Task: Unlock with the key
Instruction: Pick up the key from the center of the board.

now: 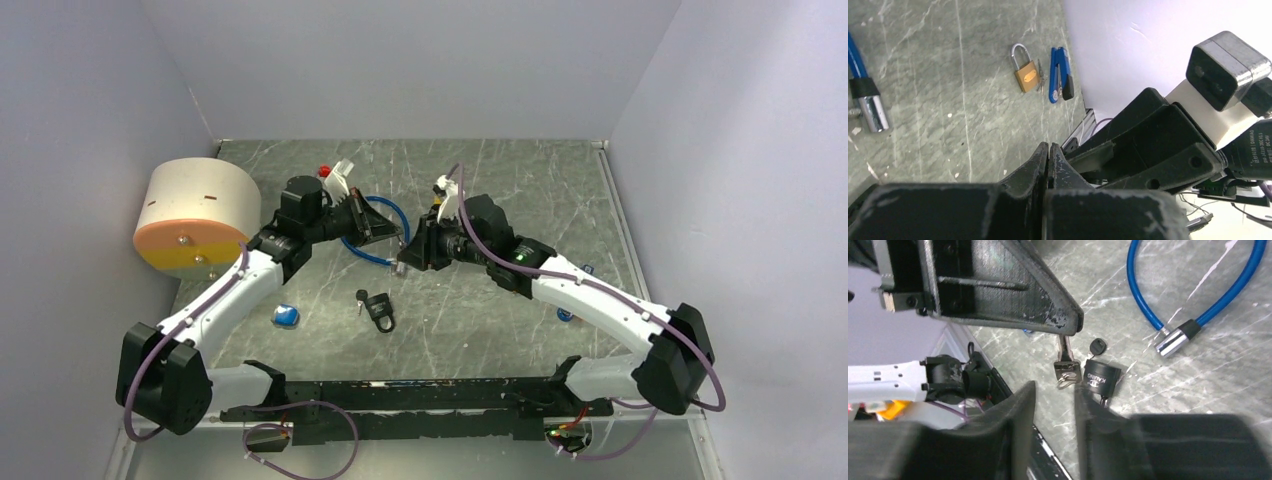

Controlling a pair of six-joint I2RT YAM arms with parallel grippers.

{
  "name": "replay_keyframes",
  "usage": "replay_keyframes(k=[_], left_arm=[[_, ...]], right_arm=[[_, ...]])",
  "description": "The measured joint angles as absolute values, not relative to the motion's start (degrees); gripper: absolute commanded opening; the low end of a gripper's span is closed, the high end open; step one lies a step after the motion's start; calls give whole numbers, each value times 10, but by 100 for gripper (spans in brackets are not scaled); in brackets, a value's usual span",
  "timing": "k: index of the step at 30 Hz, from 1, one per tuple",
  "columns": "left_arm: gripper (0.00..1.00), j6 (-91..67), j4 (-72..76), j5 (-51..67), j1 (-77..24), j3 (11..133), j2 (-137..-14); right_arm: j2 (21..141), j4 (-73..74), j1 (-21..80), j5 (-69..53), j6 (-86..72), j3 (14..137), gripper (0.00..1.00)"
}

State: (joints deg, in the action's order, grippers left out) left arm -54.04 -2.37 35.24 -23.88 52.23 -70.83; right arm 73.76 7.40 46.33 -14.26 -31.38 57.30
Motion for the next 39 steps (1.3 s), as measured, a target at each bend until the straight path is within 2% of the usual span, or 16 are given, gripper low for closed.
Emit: replay_keyframes(k=[2, 3, 7, 13, 15, 19, 23, 28, 29, 33, 35, 36, 37, 39], left_arm=[[3, -534, -6, 358, -239, 522, -707], [3, -531, 2, 362, -239, 522, -705], [3, -526, 39, 381, -239, 521, -692], [3, -527, 99, 460, -239, 530, -686], [3, -525, 100, 483, -239, 546, -686], [3, -517, 112, 521, -242, 584, -686], [3, -517, 135, 550, -247, 593, -684], [2, -511, 137, 562, -256, 594, -684], [3, -510, 137, 562, -257, 594, -684], [3, -507, 142, 562, -264, 599, -684], [2, -507, 144, 562, -266, 601, -684], [3, -507, 144, 562, -267, 601, -684], [3, -507, 144, 561, -267, 601, -684], [2, -507, 147, 560, -269, 601, -684]], right_arm=[[727, 71, 463, -140, -324, 571, 71], [720, 65, 463, -138, -327, 567, 75], [668, 28, 459, -131, -356, 523, 77], [602, -50, 435, -142, -407, 496, 76], [589, -75, 431, -145, -420, 495, 70], [577, -105, 428, -161, -434, 495, 48], [593, -111, 425, -193, -441, 503, 36], [598, -123, 424, -230, -447, 503, 8], [595, -126, 423, -236, -446, 503, 5], [588, -131, 420, -260, -446, 503, 6], [587, -134, 418, -269, -446, 503, 19], [587, -134, 417, -273, -446, 503, 21], [585, -135, 415, -276, -446, 502, 20], [577, -136, 410, -280, -446, 496, 9]])
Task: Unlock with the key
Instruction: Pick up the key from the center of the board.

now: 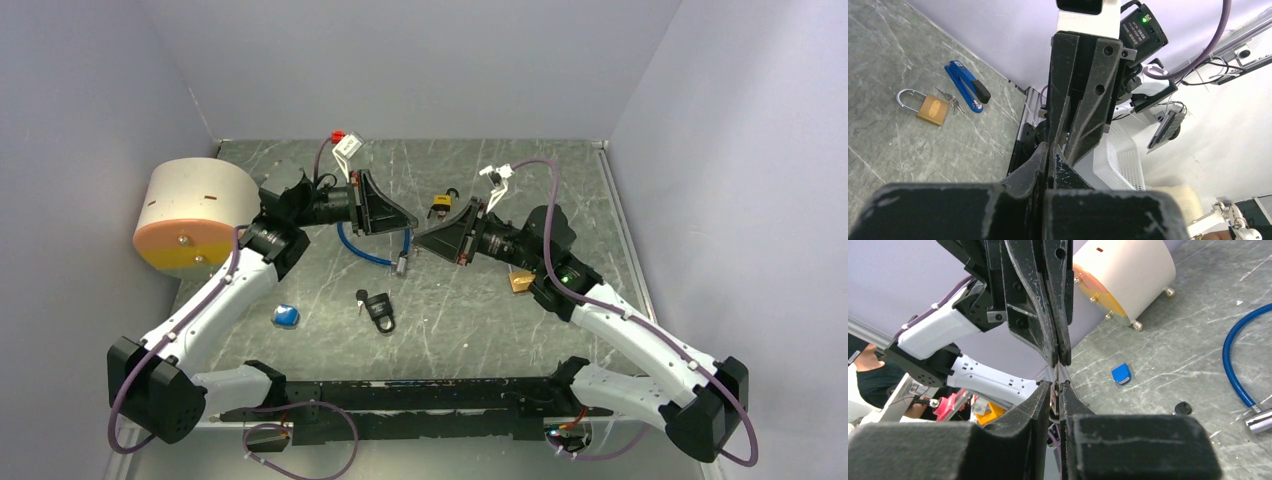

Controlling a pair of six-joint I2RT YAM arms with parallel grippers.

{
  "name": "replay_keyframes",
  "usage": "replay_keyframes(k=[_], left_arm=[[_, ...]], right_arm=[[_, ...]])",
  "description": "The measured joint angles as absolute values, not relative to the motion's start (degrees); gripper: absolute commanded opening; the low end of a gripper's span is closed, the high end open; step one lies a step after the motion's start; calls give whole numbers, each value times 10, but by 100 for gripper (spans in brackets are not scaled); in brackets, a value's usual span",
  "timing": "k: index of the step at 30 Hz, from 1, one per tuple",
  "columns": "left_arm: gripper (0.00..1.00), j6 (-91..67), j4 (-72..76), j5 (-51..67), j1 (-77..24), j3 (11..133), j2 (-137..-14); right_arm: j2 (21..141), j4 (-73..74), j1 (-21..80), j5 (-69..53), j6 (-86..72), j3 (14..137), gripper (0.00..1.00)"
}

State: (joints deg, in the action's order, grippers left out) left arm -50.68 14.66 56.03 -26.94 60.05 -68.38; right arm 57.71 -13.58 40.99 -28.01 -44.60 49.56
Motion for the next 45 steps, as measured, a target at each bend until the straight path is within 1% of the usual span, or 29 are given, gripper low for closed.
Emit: replay_keyframes(k=[2, 5, 7, 10, 11, 12, 15, 19, 26, 27, 28, 32, 34, 37, 41, 45], left_arm=[[3, -507, 152, 560, -271, 601, -684], [2, -508, 164, 560, -275, 601, -685], [3, -510, 170, 560, -278, 601, -686], [3, -518, 180, 560, -280, 601, -690], [3, -520, 184, 559, -280, 601, -692], [3, -521, 187, 558, -280, 601, -692], [3, -524, 196, 554, -280, 601, -693], [3, -531, 205, 550, -280, 601, -692], [2, -540, 220, 544, -281, 600, -691], [4, -542, 220, 542, -281, 599, -691], [9, -543, 221, 540, -281, 597, -689], [48, -542, 216, 529, -281, 594, -685], [61, -541, 210, 521, -281, 594, -684], [75, -538, 189, 505, -281, 594, -681], [87, -511, 127, 449, -281, 591, -662], [90, -470, 20, 341, -281, 592, -630]], right_arm=[[568, -142, 402, -292, -448, 487, 5], [559, -164, 389, -311, -458, 473, 5], [557, -180, 385, -321, -466, 465, 8], [555, -195, 382, -326, -472, 458, 18], [555, -197, 381, -330, -474, 457, 19], [555, -197, 380, -333, -476, 456, 19], [554, -199, 379, -338, -478, 456, 12], [554, -204, 378, -341, -482, 454, 0], [555, -217, 376, -340, -491, 450, 0], [555, -219, 376, -339, -491, 450, 0], [555, -219, 376, -338, -492, 450, 0], [555, -220, 376, -336, -496, 450, 0], [555, -223, 376, -335, -499, 450, 0], [552, -221, 375, -327, -502, 449, 0], [535, -195, 366, -302, -502, 437, 0], [501, -147, 344, -269, -499, 399, 0]])
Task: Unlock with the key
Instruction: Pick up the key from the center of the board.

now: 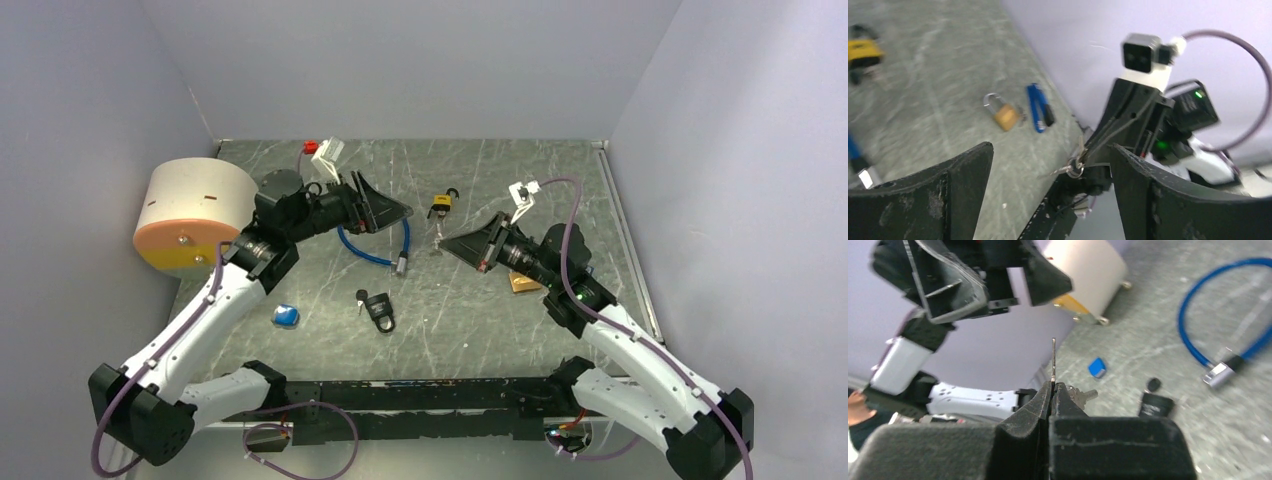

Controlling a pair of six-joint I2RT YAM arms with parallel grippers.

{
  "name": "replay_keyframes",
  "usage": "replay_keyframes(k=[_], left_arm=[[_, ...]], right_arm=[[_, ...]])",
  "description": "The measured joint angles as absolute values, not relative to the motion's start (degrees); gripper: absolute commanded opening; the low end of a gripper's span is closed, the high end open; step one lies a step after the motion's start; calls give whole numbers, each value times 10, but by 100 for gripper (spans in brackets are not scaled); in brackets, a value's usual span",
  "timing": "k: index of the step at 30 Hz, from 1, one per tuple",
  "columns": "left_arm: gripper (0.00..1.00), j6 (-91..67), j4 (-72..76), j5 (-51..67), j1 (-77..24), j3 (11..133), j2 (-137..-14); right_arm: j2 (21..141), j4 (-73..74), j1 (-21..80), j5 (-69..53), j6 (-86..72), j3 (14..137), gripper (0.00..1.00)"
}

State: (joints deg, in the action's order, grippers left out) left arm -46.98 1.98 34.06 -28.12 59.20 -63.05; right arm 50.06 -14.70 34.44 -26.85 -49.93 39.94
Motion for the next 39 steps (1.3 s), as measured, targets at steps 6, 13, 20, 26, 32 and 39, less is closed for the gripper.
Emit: replay_keyframes(k=[6, 13, 20, 26, 32, 39], left_arm=[[91, -424, -141, 190, -289, 602, -640], [80, -429, -255, 30, -355, 617, -768], [66, -420, -326, -72, -383, 746, -977], [72, -412, -349, -83, -383, 803, -1033], [93, -479, -372, -27, -383, 831, -1001], [94, -586, -346, 37, -389, 832, -920]], right_arm=[[448, -32, 308, -208, -478, 351, 0], [413, 72, 299, -149, -442, 335, 0], [397, 125, 298, -110, -417, 326, 0], [397, 142, 298, -101, -396, 323, 0], [410, 142, 298, -84, -357, 324, 0], [491, 141, 303, -63, -299, 359, 0]])
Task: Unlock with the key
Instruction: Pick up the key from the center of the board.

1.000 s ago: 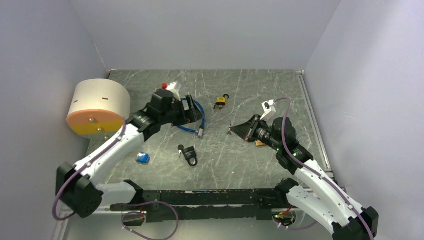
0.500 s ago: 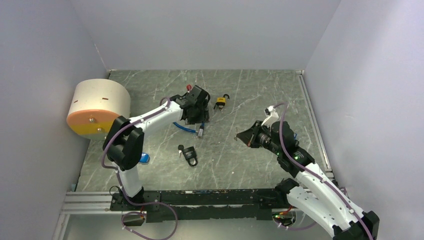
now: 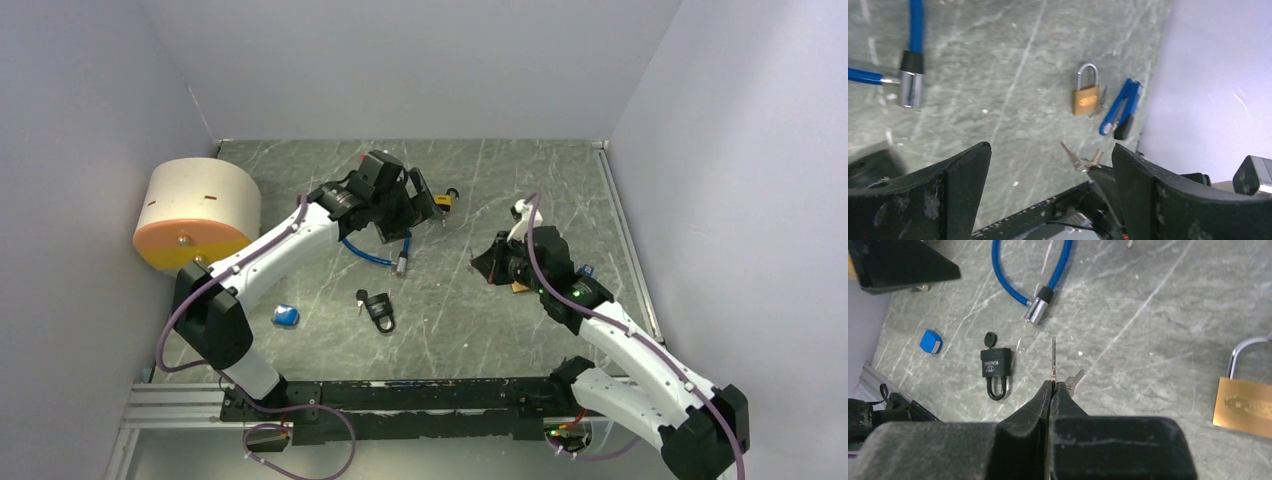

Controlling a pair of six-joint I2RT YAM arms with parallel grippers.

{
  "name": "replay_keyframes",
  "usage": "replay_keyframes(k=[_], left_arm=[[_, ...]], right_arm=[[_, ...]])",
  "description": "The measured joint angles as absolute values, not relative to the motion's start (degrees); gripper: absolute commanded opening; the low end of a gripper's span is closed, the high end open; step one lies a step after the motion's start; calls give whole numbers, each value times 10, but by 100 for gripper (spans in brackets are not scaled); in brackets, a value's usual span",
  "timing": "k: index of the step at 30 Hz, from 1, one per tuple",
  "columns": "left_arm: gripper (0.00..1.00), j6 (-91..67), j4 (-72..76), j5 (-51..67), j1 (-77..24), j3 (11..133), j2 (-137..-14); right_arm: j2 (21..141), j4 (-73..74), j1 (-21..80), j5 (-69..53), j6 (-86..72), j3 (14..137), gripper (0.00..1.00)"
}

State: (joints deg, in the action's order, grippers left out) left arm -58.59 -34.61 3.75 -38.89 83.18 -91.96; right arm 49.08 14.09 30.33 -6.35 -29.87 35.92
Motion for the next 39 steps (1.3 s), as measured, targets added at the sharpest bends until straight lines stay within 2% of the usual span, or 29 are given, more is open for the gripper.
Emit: replay_keyframes(k=[2, 6, 12, 21, 30, 36, 39], left_arm=[[92, -606, -337, 50, -394, 832, -917], [79, -636, -319, 72, -408, 823, -929], [69, -669, -292, 89, -421, 800, -941], [41, -692, -294, 90, -434, 797, -948], [24, -697, -295, 91, -437, 797, -966], [18, -697, -296, 91, -437, 797, -966], [6, -695, -296, 91, -437, 798, -966]], right_arm=[[509, 140, 317, -53, -284, 379, 0], [540, 137, 361, -25, -258, 421, 0], [586, 137, 409, 15, -240, 452, 0], [625, 144, 418, 37, -235, 476, 0], [648, 157, 424, 40, -231, 486, 0], [654, 164, 429, 40, -224, 491, 0], [654, 165, 429, 39, -222, 491, 0]])
